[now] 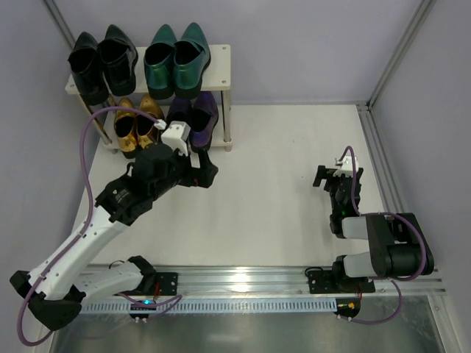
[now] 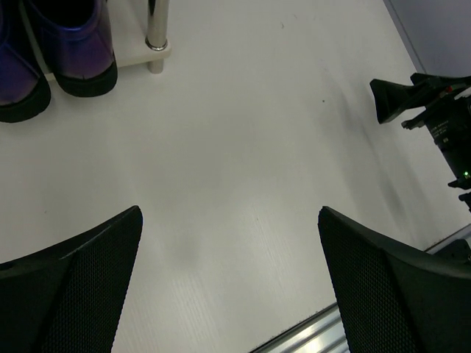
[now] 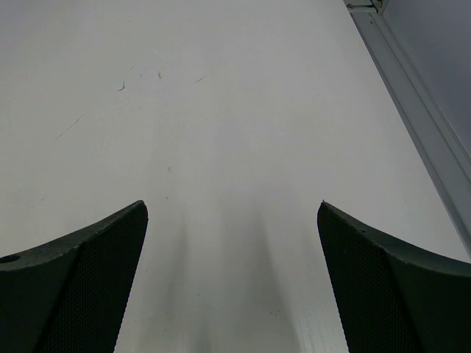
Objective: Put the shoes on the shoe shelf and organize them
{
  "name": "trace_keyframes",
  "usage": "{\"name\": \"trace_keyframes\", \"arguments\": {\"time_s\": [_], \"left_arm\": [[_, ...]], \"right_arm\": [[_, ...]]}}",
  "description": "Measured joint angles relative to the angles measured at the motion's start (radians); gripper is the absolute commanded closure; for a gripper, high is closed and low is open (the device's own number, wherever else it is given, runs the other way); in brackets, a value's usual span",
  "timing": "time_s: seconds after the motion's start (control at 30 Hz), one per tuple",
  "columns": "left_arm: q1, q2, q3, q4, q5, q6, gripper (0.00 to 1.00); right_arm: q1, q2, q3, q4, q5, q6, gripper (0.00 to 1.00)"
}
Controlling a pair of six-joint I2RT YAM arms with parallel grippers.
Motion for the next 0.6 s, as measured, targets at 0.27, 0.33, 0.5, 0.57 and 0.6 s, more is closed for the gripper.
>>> {"name": "trace_keyframes", "arguments": {"time_s": [0.27,0.33,0.5,0.57,0.6], "left_arm": [[-0.006,-0.059,-0.011,-0.030,0.011,0.001,0.00],[-0.006,-0.059,-0.008,-0.031,0.014,0.004,0.00],[-0.006,-0.036,0.012,-0.039,0.031,0.008,0.00],[-0.006,-0.027,0.024,-0.040,0.042,0.008,0.00],[-0.006,-0.024,0.029,-0.041,0.047,0.008,0.00]], "right_arm": [[0.000,0.000,0.000,0.000,0.000,0.000,0.03],[0.000,0.000,0.000,0.000,0.000,0.000,0.03],[0.000,0.000,0.000,0.000,0.000,0.000,0.03],[0.000,0.000,0.000,0.000,0.000,0.000,0.03],[0.000,0.000,0.000,0.000,0.000,0.000,0.03]]}}
